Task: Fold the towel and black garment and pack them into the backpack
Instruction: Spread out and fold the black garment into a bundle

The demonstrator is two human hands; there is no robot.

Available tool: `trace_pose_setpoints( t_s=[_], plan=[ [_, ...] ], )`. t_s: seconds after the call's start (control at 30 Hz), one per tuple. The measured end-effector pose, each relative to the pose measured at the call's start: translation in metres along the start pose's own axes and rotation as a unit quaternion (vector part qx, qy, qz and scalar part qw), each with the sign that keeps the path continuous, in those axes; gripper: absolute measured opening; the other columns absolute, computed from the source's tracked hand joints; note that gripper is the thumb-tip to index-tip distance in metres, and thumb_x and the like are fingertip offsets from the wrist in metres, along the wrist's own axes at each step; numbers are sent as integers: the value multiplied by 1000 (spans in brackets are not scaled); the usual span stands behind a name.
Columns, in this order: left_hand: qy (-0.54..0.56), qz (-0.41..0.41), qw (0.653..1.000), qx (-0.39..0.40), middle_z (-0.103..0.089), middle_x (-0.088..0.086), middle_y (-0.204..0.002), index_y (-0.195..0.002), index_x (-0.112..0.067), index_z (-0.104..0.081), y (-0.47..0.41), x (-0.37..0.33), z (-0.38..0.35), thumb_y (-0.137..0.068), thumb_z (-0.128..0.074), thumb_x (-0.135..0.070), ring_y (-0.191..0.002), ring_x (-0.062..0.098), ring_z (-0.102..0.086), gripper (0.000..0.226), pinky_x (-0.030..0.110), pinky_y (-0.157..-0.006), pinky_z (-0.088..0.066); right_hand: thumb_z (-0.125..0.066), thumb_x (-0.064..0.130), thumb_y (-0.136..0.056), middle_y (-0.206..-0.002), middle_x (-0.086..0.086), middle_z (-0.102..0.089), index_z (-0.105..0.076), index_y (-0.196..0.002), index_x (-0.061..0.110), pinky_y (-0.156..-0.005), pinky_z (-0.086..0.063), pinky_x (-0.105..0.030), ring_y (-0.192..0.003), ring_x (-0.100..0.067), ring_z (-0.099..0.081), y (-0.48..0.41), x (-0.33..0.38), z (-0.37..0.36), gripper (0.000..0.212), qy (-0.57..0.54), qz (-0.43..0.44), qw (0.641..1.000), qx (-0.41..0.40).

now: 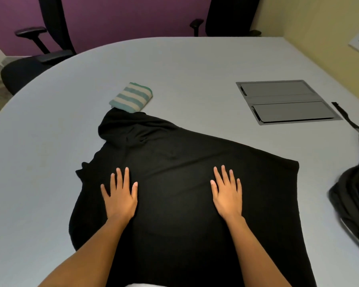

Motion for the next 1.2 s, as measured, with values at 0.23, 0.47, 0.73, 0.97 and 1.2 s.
trace_pose_setpoints(
  t_s=[0.23,0.47,0.73,0.97,1.2],
  plan=[
    [10,67,998,18,11,-4,-159,-149,-30,9,27,37,-9,-97,-12,-53,-146,17,9,61,56,-114,4,-15,51,-99,-159,7,5,9,-144,40,-117,1,-45,-146,-19,7,29,-29,-5,52,21,-44,999,-1],
    [0,121,992,-32,-32,9,-151,-144,-17,-32,57,41,9,-98,-25,-46,-138,30,-31,56,55,-112,-16,-28,44,-99,-157,4,-19,-21,-148,34,-116,-13,-47,-146,-20,-14,37,-29,5,50,14,-68,997,-36],
    [45,76,984,-152,-57,15,-120,-116,-7,-59,-24,12,83,-99,-34,-34,-115,33,-50,41,49,-104,-30,-45,36,-96,-125,-3,-58,-56,-123,18,-106,-36,-40,-119,-20,-52,-5,-10,59,35,-38,-85,984,-154],
    [79,26,986,-145,-51,16,-131,-130,-8,-50,-148,-20,128,-100,-35,-24,-121,32,-46,37,44,-100,-33,-39,37,-98,-134,-3,-52,-51,-131,18,-105,-33,-37,-126,-20,-45,-74,46,66,39,-40,-14,991,-130],
    [98,46,992,-64,-46,20,-136,-138,-4,-38,-238,-15,112,-100,-35,-24,-125,36,-42,43,45,-102,-32,-35,40,-100,-148,-4,-38,-39,-142,18,-111,-27,-37,-137,-21,-33,-135,81,36,48,-55,9,995,-88]
  ],
)
Point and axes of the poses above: each hand's wrist, its own y-axis away from the middle knuckle, its own z-axis out of the back of the hand, x = y × z, the point moved 10 cm from there along -y, towards the middle knuckle
